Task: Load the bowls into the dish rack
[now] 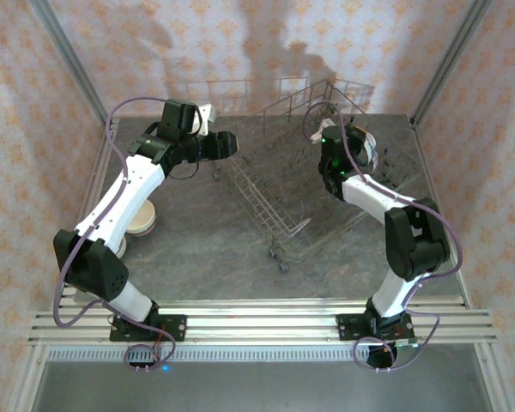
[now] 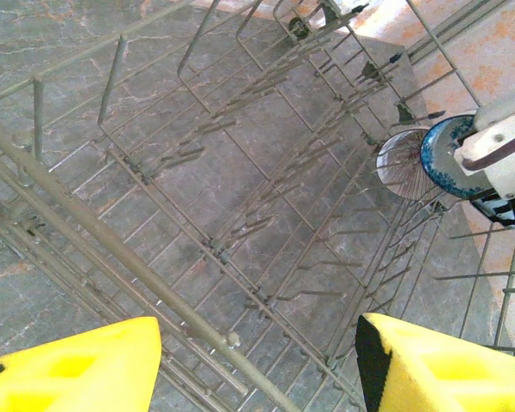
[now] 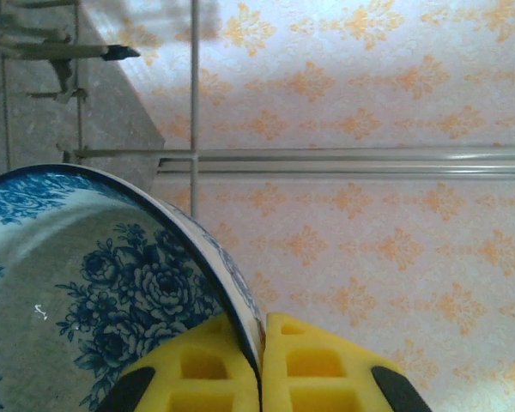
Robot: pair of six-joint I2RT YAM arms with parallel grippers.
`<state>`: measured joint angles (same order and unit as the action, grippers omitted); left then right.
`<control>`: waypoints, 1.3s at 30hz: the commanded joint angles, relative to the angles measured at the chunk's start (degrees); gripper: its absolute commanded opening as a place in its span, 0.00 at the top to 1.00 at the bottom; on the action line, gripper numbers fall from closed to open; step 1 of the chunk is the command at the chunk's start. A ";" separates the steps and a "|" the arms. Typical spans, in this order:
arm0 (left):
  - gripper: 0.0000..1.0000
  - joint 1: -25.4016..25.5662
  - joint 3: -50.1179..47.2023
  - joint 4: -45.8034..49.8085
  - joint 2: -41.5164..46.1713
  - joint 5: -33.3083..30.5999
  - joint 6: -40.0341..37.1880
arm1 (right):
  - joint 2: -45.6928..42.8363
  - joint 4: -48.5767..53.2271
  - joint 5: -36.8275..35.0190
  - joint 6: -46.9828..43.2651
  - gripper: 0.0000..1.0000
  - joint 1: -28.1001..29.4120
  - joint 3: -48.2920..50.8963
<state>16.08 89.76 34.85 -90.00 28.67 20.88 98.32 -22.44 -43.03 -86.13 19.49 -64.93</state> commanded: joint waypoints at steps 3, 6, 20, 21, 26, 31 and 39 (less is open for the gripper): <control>0.37 -0.52 -1.62 -2.76 1.84 2.06 -0.42 | 1.37 0.05 -4.31 -1.58 1.00 0.24 -0.45; 0.37 -0.55 -2.20 -3.36 2.17 2.36 -0.23 | 1.78 0.53 -4.46 -1.38 1.00 0.22 -0.56; 0.37 -1.02 -3.18 -4.62 2.43 3.84 -0.47 | 1.70 -2.45 -3.71 -4.56 1.00 -0.76 -1.84; 0.37 -1.05 -3.18 -4.70 2.28 3.94 -0.41 | 1.78 -2.26 -3.65 -4.50 1.00 -0.76 -2.28; 0.37 -1.13 -3.27 -4.96 2.29 4.20 -0.64 | 1.92 -2.72 -3.12 -5.26 1.00 -0.86 -2.49; 0.37 -1.31 -3.43 -5.23 2.18 4.81 -0.50 | 1.26 -3.60 -2.34 -5.69 1.00 -1.66 -0.17; 0.37 -1.40 -3.01 -5.45 1.51 5.95 -0.32 | 1.14 -6.69 -1.02 -7.12 1.00 -2.34 1.60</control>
<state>15.22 86.83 31.38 -89.58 32.86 20.93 100.07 -25.80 -43.66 -91.90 18.33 -64.05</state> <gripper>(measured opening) 0.629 0.055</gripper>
